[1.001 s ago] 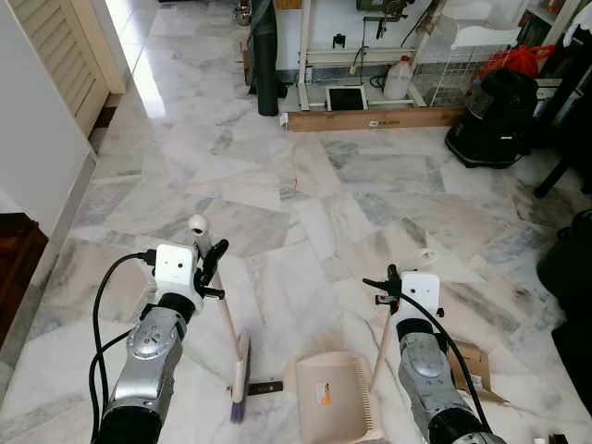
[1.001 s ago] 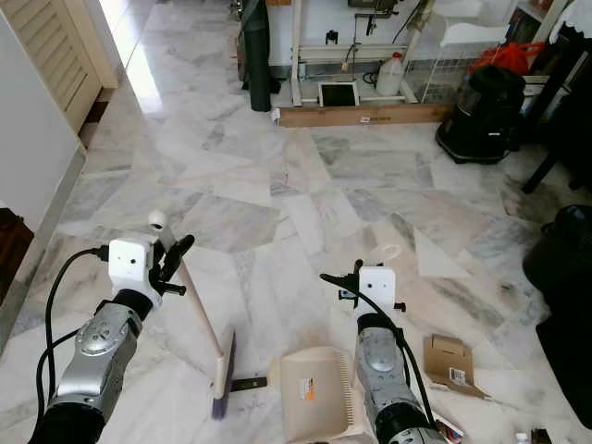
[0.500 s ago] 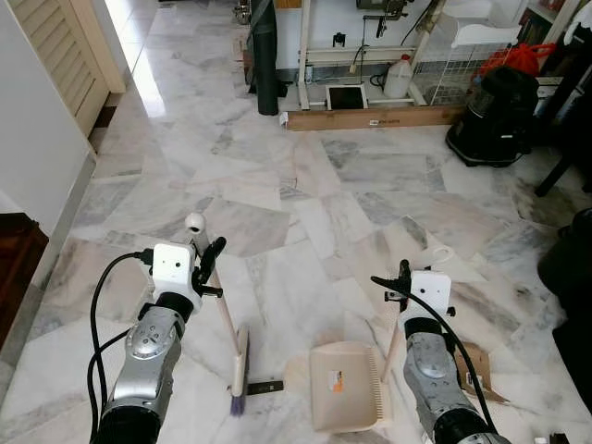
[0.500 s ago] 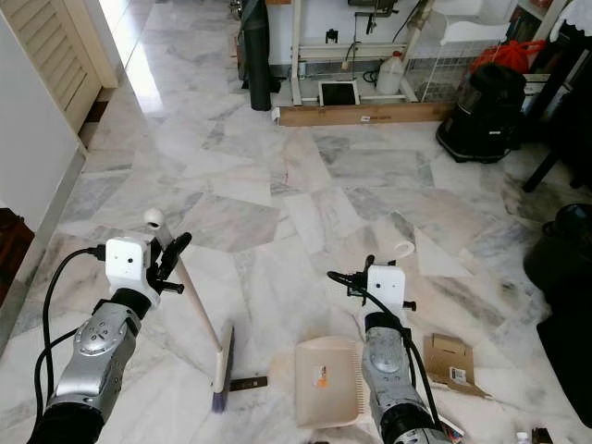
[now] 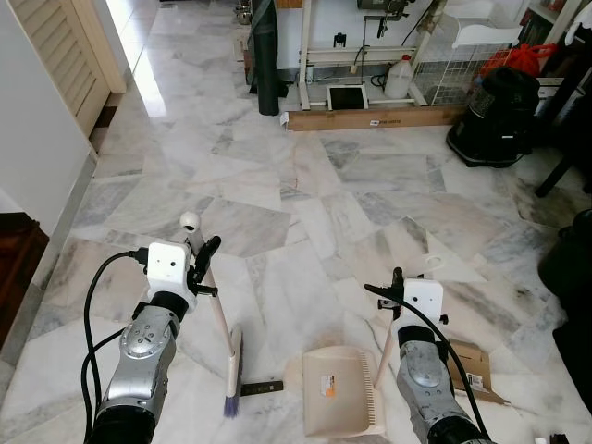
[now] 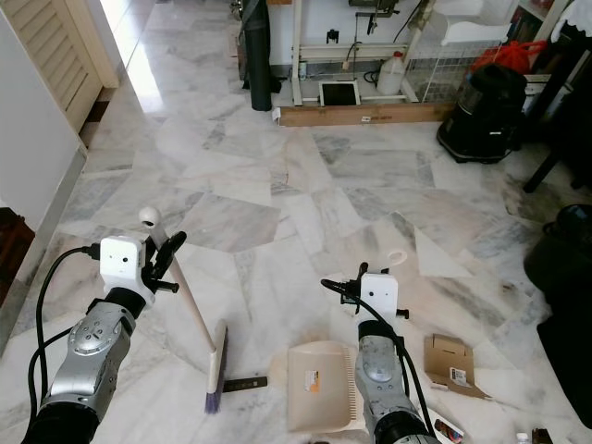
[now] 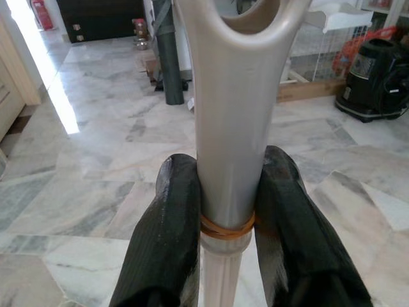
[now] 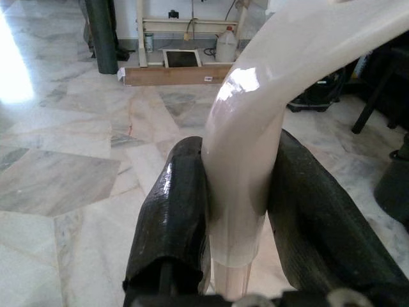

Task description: Sweep floor

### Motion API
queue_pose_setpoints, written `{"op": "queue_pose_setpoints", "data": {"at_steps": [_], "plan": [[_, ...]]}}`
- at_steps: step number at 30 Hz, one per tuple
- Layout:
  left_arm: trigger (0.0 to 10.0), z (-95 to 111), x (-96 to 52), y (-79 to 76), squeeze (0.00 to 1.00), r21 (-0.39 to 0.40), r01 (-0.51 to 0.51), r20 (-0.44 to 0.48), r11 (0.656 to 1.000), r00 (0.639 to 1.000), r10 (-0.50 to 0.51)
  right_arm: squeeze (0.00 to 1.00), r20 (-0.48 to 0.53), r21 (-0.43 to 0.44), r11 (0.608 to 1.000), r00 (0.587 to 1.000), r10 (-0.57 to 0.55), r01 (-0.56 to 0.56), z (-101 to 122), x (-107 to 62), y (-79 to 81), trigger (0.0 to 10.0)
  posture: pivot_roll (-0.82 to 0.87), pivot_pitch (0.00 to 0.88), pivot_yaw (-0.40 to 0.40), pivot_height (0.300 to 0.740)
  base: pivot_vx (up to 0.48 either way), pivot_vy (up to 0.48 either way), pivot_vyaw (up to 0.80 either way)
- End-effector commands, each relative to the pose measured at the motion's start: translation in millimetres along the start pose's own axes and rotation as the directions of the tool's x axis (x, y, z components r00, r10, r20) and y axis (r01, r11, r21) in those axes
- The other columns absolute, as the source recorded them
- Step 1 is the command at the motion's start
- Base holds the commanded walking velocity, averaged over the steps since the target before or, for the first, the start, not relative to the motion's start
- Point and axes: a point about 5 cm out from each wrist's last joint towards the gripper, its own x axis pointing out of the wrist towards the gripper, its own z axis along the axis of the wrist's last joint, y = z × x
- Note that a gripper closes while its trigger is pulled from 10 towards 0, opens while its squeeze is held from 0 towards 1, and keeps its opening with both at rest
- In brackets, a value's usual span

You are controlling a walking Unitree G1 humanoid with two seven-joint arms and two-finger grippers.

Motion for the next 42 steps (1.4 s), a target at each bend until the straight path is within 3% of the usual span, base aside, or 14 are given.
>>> {"op": "queue_pose_setpoints", "data": {"at_steps": [1, 15, 22, 26, 36, 42], "plan": [[10.0, 3, -1.3, 6.1, 0.0, 0.034, -0.006, 0.018, 0.999, 1.0, 0.005, 0.0, -0.009, -0.015, 1.0, 1.0, 0.001, -0.001, -4, -3.7, -1.2, 10.0, 0.0, 0.096, -0.005, 0.74, 0.0, 0.0, 0.0], [10.0, -4, -3.9, 23.2, 0.0, 0.119, -0.103, -0.03, 0.988, 0.994, 0.108, 0.0, -0.028, -0.027, 0.999, 0.999, 0.036, -0.037, -5, -2.9, 4.4, 10.0, 0.0, 0.102, -0.007, 0.74, 0.0, 0.0, 0.0], [10.0, -8, -4.2, 24.6, 0.0, 0.159, -0.104, -0.049, 0.982, 0.992, 0.113, 0.0, 0.025, -0.083, 0.992, 0.995, 0.1, -0.098, 3, -0.1, 11.7, 10.0, 0.0, 0.106, -0.009, 0.74, 0.0, 0.0, 0.0], [10.0, -22, -7.1, 22.1, 0.0, 0.181, -0.072, -0.137, 0.981, 0.986, 0.098, 0.0, 0.048, -0.089, 0.988, 0.991, 0.129, -0.124, 8, 0.8, 17.3, 10.0, 0.0, 0.106, -0.009, 0.74, 0.0, 0.0, 0.0], [10.0, -36, -9.6, 14.5, 0.0, 0.145, -0.03, -0.207, 0.989, 0.977, 0.06, 0.0, 0.068, -0.104, 0.984, 0.986, 0.149, -0.142, 11, 2.0, 20.7, 10.0, -0.01, 0.107, -0.011, 0.74, 0.0, 0.0, 0.0], [10.0, -42, -10.0, 9.2, 0.0, 0.082, 0.002, -0.239, 0.997, 0.971, 0.018, 0.0, 0.07, -0.108, 0.983, 0.986, 0.153, -0.145, 11, 1.6, 21.8, 10.0, -0.01, 0.107, -0.011, 0.74, 0.0, 0.0, 0.0]]}}
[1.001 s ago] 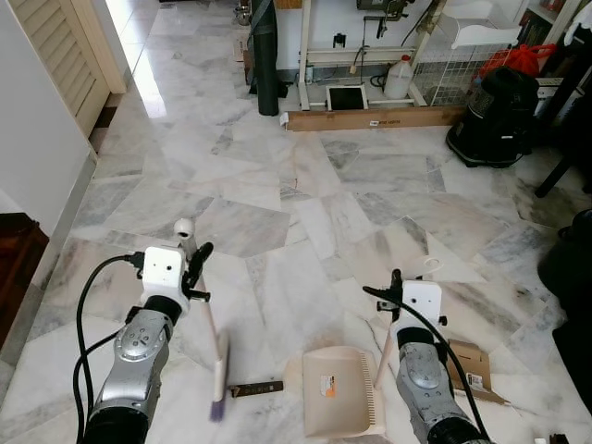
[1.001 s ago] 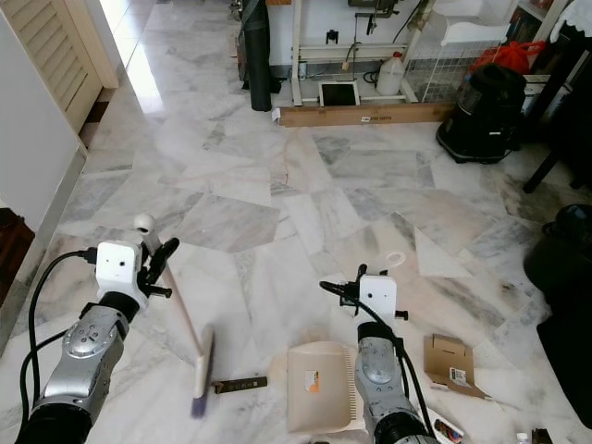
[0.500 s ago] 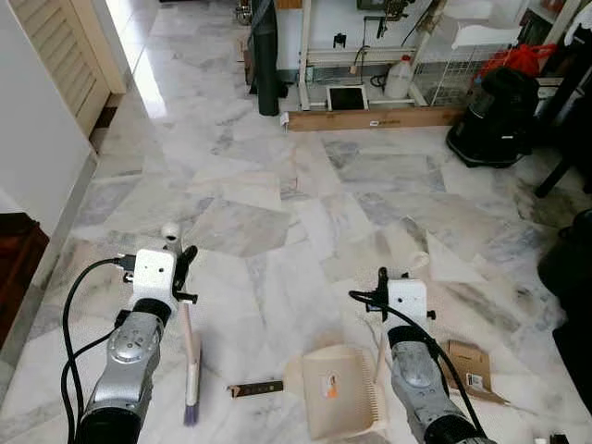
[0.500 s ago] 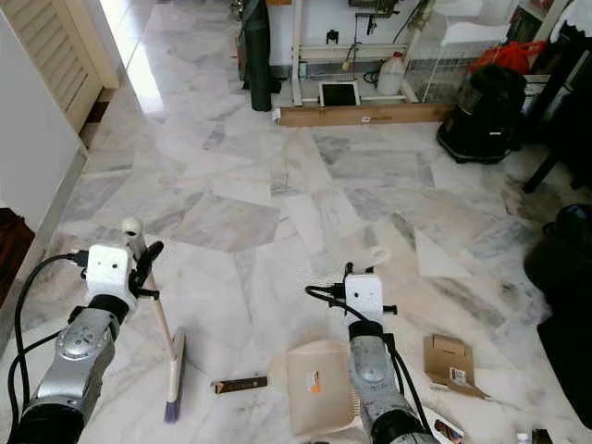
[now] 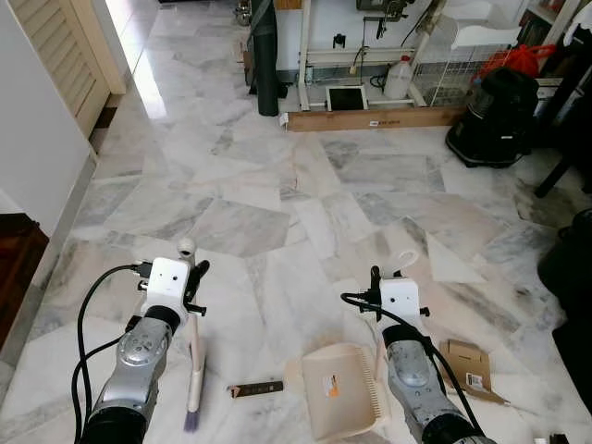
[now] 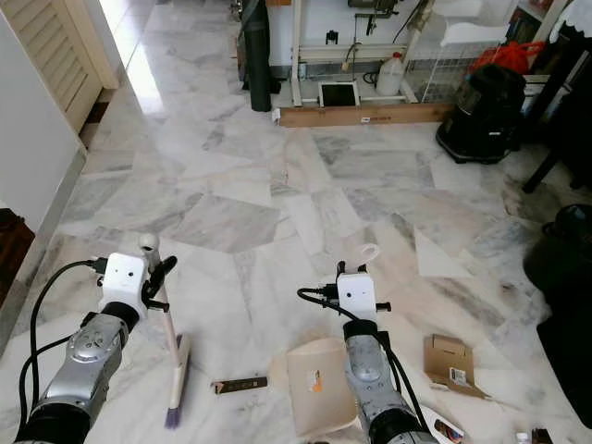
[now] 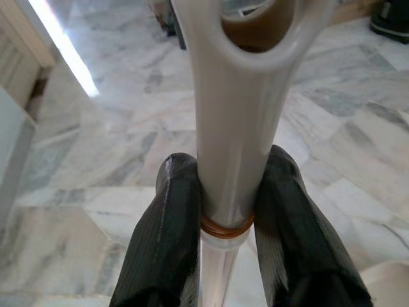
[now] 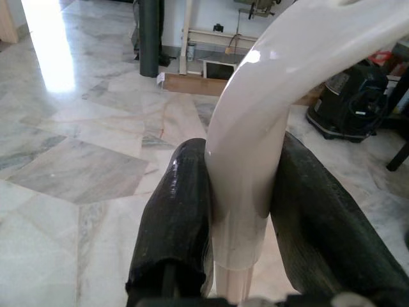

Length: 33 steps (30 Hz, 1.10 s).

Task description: Sweep floor

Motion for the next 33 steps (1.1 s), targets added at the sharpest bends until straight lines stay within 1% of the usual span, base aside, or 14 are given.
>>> {"op": "queue_pose_setpoints", "data": {"at_steps": [1, 2, 3, 4, 13, 17, 18, 20, 23, 27, 29, 30, 31, 33], "plan": [[10.0, -8, -1.2, -2.4, 0.0, -0.045, 0.014, -0.04, 0.999, 0.999, -0.016, 0.0, 0.033, -0.014, 1.0, 0.999, 0.013, -0.013, 6, 3.0, 0.8, 10.0, -0.01, 0.107, -0.011, 0.74, 0.0, 0.0, 0.0], [10.0, -8, -1.2, -3.0, 0.0, -0.066, 0.019, -0.04, 0.998, 0.999, -0.021, 0.0, 0.033, -0.014, 1.0, 0.999, 0.013, -0.013, 6, 3.0, 0.9, 10.0, -0.01, 0.107, -0.011, 0.74, 0.0, 0.0, 0.0], [10.0, -7, -0.7, -4.6, 0.0, -0.142, 0.037, -0.031, 0.989, 0.999, -0.041, 0.0, 0.033, -0.014, 1.0, 0.999, 0.014, -0.014, 6, 3.1, 0.9, 10.0, -0.01, 0.109, -0.012, 0.74, 0.0, 0.0, 0.0], [10.0, -6, -0.4, -5.0, 0.0, -0.165, 0.042, -0.028, 0.985, 0.998, -0.048, 0.0, 0.033, -0.014, 1.0, 0.999, 0.014, -0.014, 6, 3.2, 0.8, 10.0, -0.01, 0.109, -0.012, 0.74, 0.0, 0.0, 0.0], [10.0, 3, 2.1, -6.9, 0.0, -0.246, 0.106, 0.025, 0.963, 0.994, -0.103, 0.0, 0.026, -0.015, 1.0, 1.0, 0.013, -0.013, 5, 3.3, 0.3, 10.0, 0.0, 0.107, -0.011, 0.74, 0.0, 0.0, 0.0], [10.0, 8, 2.6, -7.3, 0.0, -0.324, 0.126, 0.051, 0.938, 0.992, -0.116, 0.0, 0.026, -0.015, 1.0, 1.0, 0.011, -0.011, 6, 3.7, -0.4, 10.0, -0.01, 0.107, -0.011, 0.74, 0.0, 0.0, 0.0], [10.0, 11, 3.4, -6.9, 0.0, -0.371, 0.133, 0.064, 0.919, 0.991, -0.118, 0.0, 0.027, -0.015, 1.0, 1.0, 0.01, -0.01, 6, 4.2, -0.8, 10.0, 0.0, 0.106, -0.011, 0.74, 0.0, 0.0, 0.0], [10.0, 15, 4.0, -6.1, 0.0, -0.415, 0.144, 0.082, 0.898, 0.989, -0.121, 0.0, 0.026, -0.016, 1.0, 1.0, 0.01, -0.009, 6, 4.7, -1.2, 10.0, 0.0, 0.106, -0.011, 0.74, 0.0, 0.0, 0.0], [10.0, 18, 4.8, -4.1, 0.0, -0.453, 0.144, 0.097, 0.88, 0.989, -0.111, 0.0, 0.025, -0.016, 1.0, 1.0, 0.008, -0.007, 6, 5.1, -1.8, 10.0, 0.0, 0.106, -0.012, 0.74, 0.0, 0.0, 0.0], [10.0, 26, 6.4, 0.7, 0.0, -0.525, 0.151, 0.128, 0.838, 0.987, -0.098, 0.0, 0.023, -0.014, 1.0, 1.0, 0.004, -0.004, 6, 5.6, -2.7, 10.0, 0.0, 0.104, -0.012, 0.74, 0.0, 0.0, 0.0], [10.0, 27, 6.5, 2.6, 0.0, -0.52, 0.141, 0.132, 0.843, 0.988, -0.084, 0.0, 0.023, -0.014, 1.0, 1.0, 0.004, -0.003, 6, 5.6, -2.8, 10.0, 0.0, 0.104, -0.012, 0.74, 0.0, 0.0, 0.0], [10.0, 30, 6.6, 7.3, 0.0, -0.495, 0.11, 0.141, 0.862, 0.989, -0.046, 0.0, 0.022, -0.014, 1.0, 1.0, 0.004, -0.004, 6, 5.7, -2.8, 10.0, 0.0, 0.104, -0.012, 0.74, 0.0, 0.0, 0.0], [10.0, 30, 6.6, 7.3, 0.0, -0.495, 0.11, 0.141, 0.862, 0.989, -0.046, 0.0, 0.022, -0.014, 1.0, 1.0, 0.004, -0.004, 6, 5.7, -2.8, 10.0, 0.0, 0.104, -0.012, 0.74, 0.0, 0.0, 0.0], [10.0, 35, 6.3, 14.7, 0.0, -0.451, 0.056, 0.156, 0.891, 0.988, 0.017, 0.0, 0.02, -0.014, 1.0, 1.0, 0.005, -0.005, 6, 5.7, -2.8, 10.0, 0.0, 0.102, -0.013, 0.74, 0.0, 0.0, 0.0]]}}
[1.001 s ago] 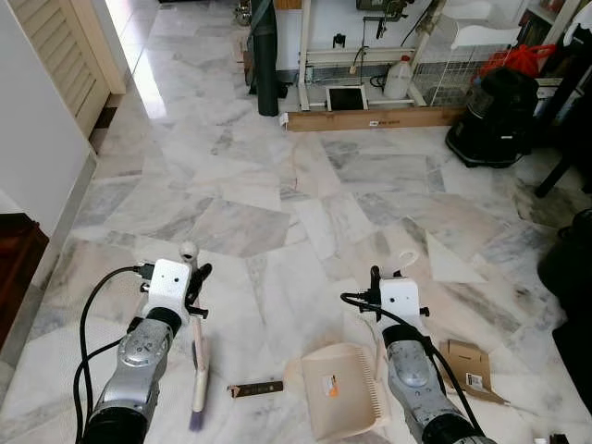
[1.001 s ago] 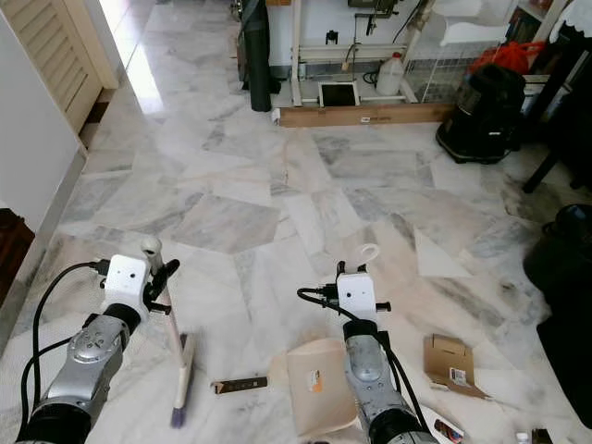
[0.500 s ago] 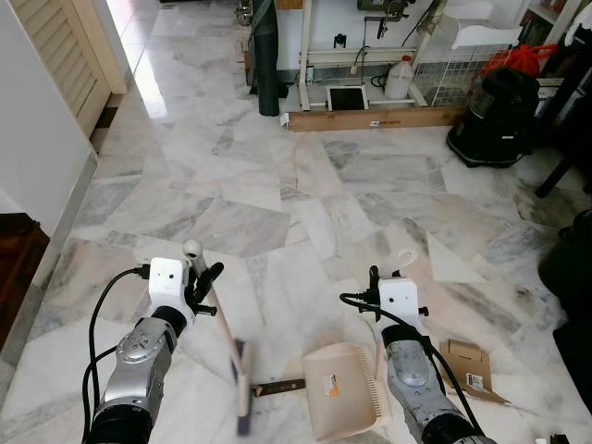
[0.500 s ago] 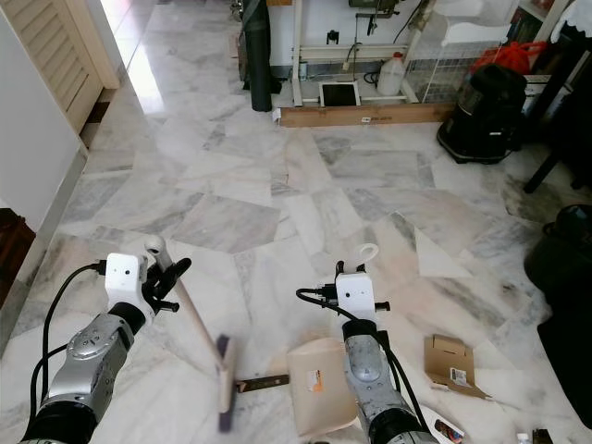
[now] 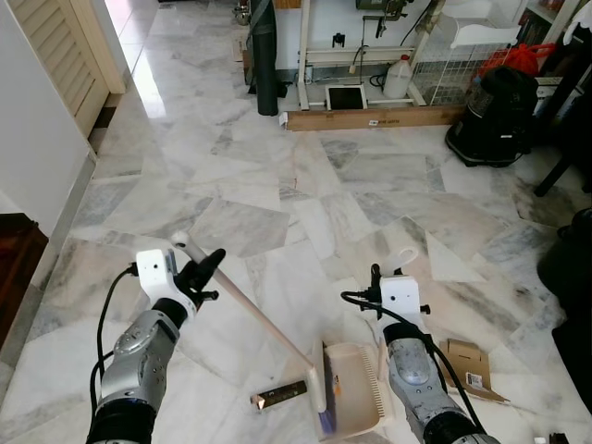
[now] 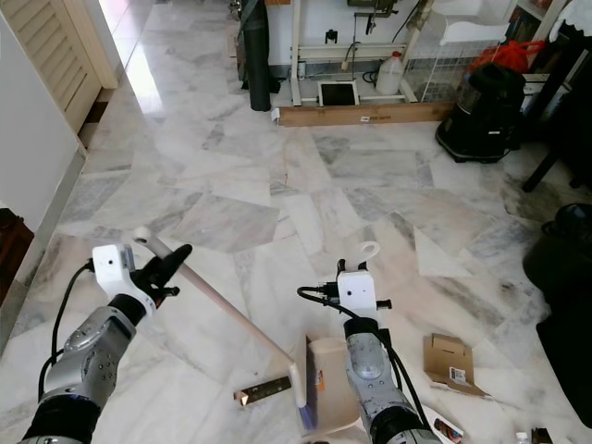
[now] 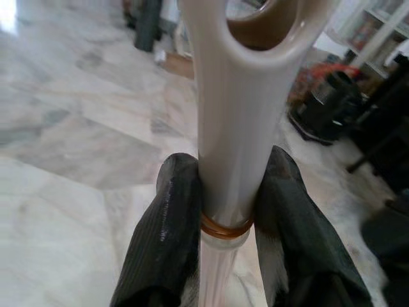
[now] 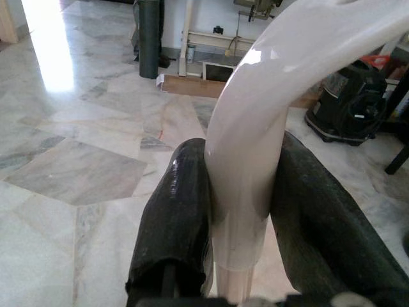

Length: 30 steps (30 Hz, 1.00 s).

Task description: Sweep floor

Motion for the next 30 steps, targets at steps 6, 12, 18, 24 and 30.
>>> {"op": "queue_pose_setpoints", "data": {"at_steps": [6, 12, 18, 24, 30], "plan": [[10.0, 25, 1.3, 5.8, 0.0, 0.093, -0.063, 0.12, 0.994, 0.991, 0.051, 0.0, 0.009, -0.008, 1.0, 1.0, 0.007, -0.007, 3, 3.3, -0.4, 10.0, 0.0, 0.101, -0.014, 0.74, 0.0, 0.0, 0.0], [10.0, 26, -1.3, 12.2, 0.0, 0.315, -0.109, 0.098, 0.943, 0.992, 0.082, 0.0, 0.001, -0.01, 1.0, 1.0, 0.014, -0.014, 2, 2.7, 1.0, 10.0, 0.0, 0.1, -0.012, 0.74, 0.0, 0.0, 0.0], [10.0, 16, -6.4, 20.2, 0.0, 0.51, -0.111, 0.029, 0.853, 0.993, 0.112, 0.0, -0.002, -0.009, 1.0, 1.0, 0.021, -0.021, 2, 2.1, 3.4, 10.0, 0.0, 0.101, -0.011, 0.74, 0.0, 0.0, 0.0], [10.0, 13, -9.0, 21.7, 0.0, 0.559, -0.119, 0.029, 0.821, 0.992, 0.124, 0.0, 0.0, -0.008, 1.0, 1.0, 0.021, -0.021, 2, 1.9, 3.9, 10.0, 0.0, 0.104, -0.01, 0.74, 0.0, 0.0, 0.0], [10.0, -2, -12.3, 24.0, 0.0, 0.574, -0.099, -0.025, 0.813, 0.99, 0.138, 0.0, -0.002, -0.009, 1.0, 1.0, 0.019, -0.019, 2, 1.7, 3.1, 10.0, 0.0, 0.104, -0.01, 0.74, 0.0, 0.0, 0.0]]}}
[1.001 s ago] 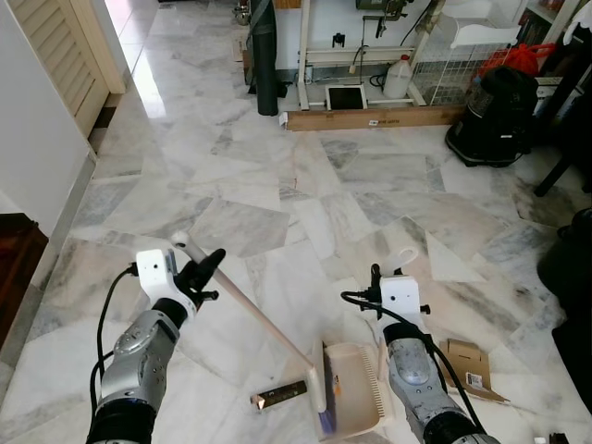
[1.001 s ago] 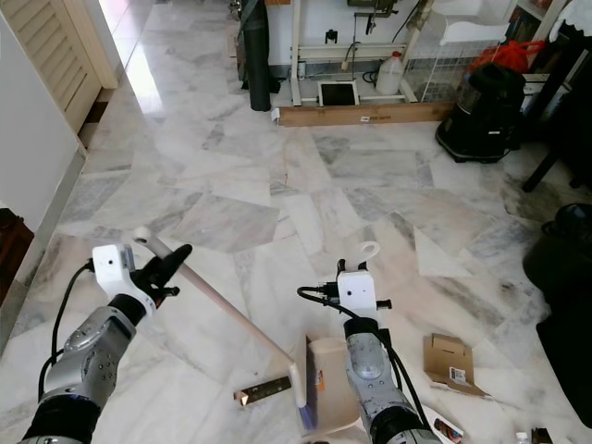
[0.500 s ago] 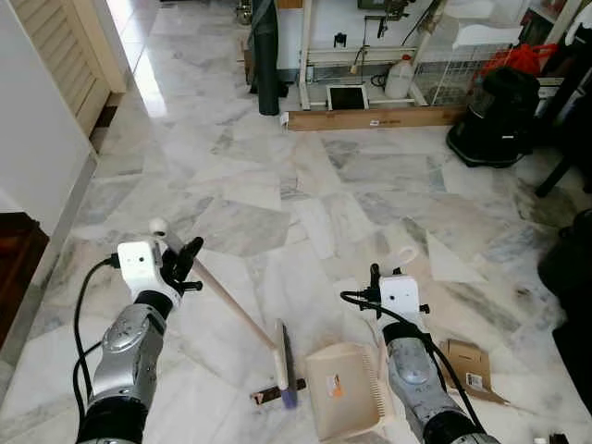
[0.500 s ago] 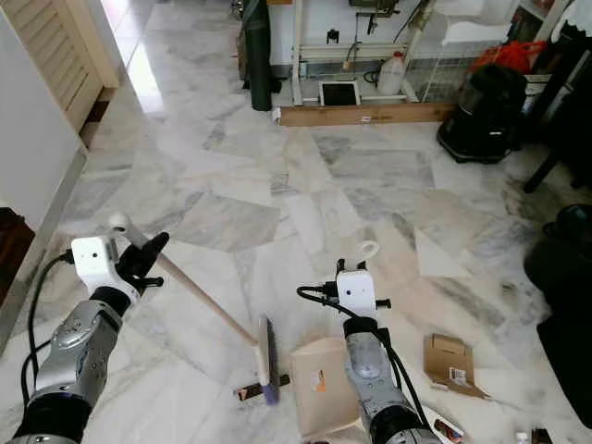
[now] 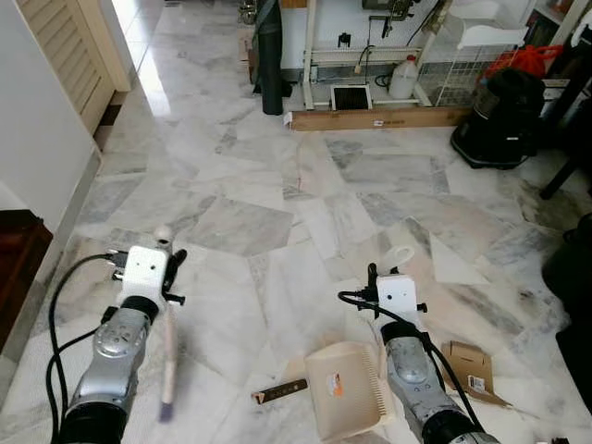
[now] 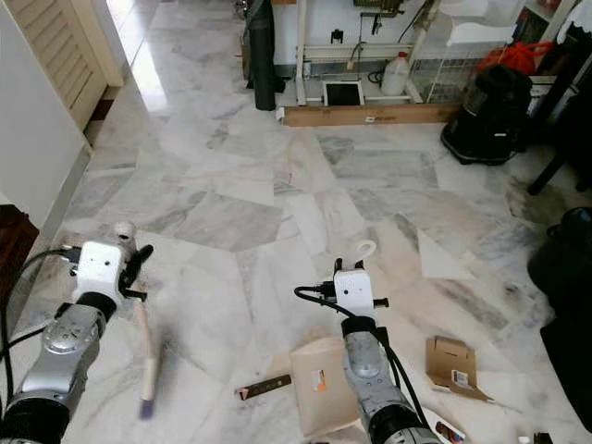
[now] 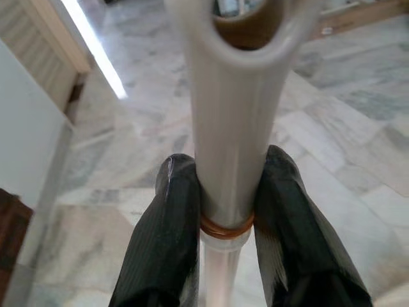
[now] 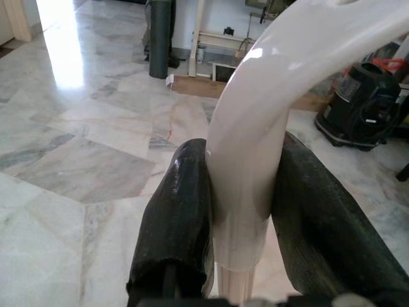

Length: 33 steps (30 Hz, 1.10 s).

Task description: Sweep floor

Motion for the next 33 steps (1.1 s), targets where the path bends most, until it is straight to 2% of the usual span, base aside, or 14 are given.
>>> {"op": "queue_pose_setpoints", "data": {"at_steps": [1, 8, 9, 10, 13, 14, 19, 20, 21, 22, 23, 33], "plan": [[10.0, -6, -3.1, -2.5, 0.0, 0.032, 0.014, -0.013, 0.999, 1.0, -0.013, 0.0, -0.001, -0.007, 1.0, 1.0, 0.004, -0.004, 0, 0.3, -0.1, 10.0, 0.0, 0.104, -0.01, 0.74, 0.0, 0.0, 0.0], [10.0, -24, -6.5, -11.0, 0.0, 0.067, 0.091, -0.139, 0.994, 0.987, -0.081, 0.0, -0.001, -0.009, 1.0, 1.0, 0.001, -0.001, 0, 0.4, -0.8, 10.0, 0.0, 0.109, -0.009, 0.74, 0.0, 0.0, 0.0], [10.0, -34, -8.4, -16.8, 0.0, 0.04, 0.146, -0.216, 0.988, 0.967, -0.134, 0.0, -0.001, -0.009, 1.0, 1.0, 0.002, -0.002, 0, 0.7, -1.0, 10.0, 0.0, 0.112, -0.009, 0.74, 0.0, 0.0, 0.0], [10.0, -37, -9.2, -19.4, 0.0, 0.021, 0.165, -0.237, 0.986, 0.959, -0.155, 0.0, -0.001, -0.009, 1.0, 1.0, 0.002, -0.002, 0, 0.9, -0.9, 10.0, 0.0, 0.112, -0.008, 0.74, 0.0, 0.0, 0.0], [10.0, -41, -10.0, -23.4, 0.0, -0.044, 0.181, -0.259, 0.983, 0.948, -0.186, 0.0, -0.001, -0.009, 1.0, 1.0, 0.002, -0.002, 1, 1.2, -0.8, 10.0, 0.0, 0.112, -0.008, 0.74, 0.0, 0.0, 0.0], [10.0, -41, -8.8, -25.0, 0.0, -0.115, 0.171, -0.263, 0.979, 0.945, -0.196, 0.0, -0.001, -0.009, 1.0, 1.0, 0.001, -0.001, 1, 1.3, -0.8, 10.0, 0.0, 0.113, -0.008, 0.74, 0.0, 0.0, 0.0], [10.0, -39, -6.2, -24.4, 0.0, -0.176, 0.15, -0.262, 0.973, 0.946, -0.193, 0.0, -0.001, -0.01, 1.0, 1.0, 0.002, -0.002, 1, 1.4, -0.8, 10.0, 0.0, 0.113, -0.008, 0.74, 0.0, 0.0, 0.0], [10.0, -38, -4.9, -23.1, 0.0, -0.211, 0.132, -0.261, 0.969, 0.947, -0.186, 0.0, -0.002, -0.01, 1.0, 1.0, 0.001, -0.001, 1, 1.5, -1.0, 10.0, 0.0, 0.113, -0.008, 0.74, 0.0, 0.0, 0.0], [10.0, -37, -2.3, -20.6, 0.0, -0.287, 0.095, -0.258, 0.953, 0.951, -0.172, 0.0, -0.002, -0.01, 1.0, 1.0, -0.001, 0.001, 1, 1.7, -1.5, 10.0, 0.0, 0.113, -0.008, 0.74, 0.0, 0.0, 0.0], [10.0, -37, -2.3, -20.6, 0.0, -0.287, 0.095, -0.258, 0.953, 0.951, -0.172, 0.0, -0.002, -0.01, 1.0, 1.0, -0.001, 0.001, 1, 1.7, -1.5, 10.0, 0.0, 0.113, -0.008, 0.74, 0.0, 0.0, 0.0], [10.0, -35, 0.2, -17.5, 0.0, -0.363, 0.059, -0.261, 0.93, 0.951, -0.162, 0.0, -0.002, -0.011, 1.0, 1.0, -0.002, 0.002, 1, 1.8, -1.9, 10.0, 0.0, 0.113, -0.008, 0.74, 0.0, 0.0, 0.0], [10.0, -23, 6.9, -13.7, 0.0, -0.563, 0.02, -0.238, 0.826, 0.953, -0.185, 0.0, -0.001, -0.012, 1.0, 1.0, -0.003, 0.003, 1, 2.7, -2.3, 10.0, 0.0, 0.116, -0.008, 0.74, 0.0, 0.0, 0.0]]}}
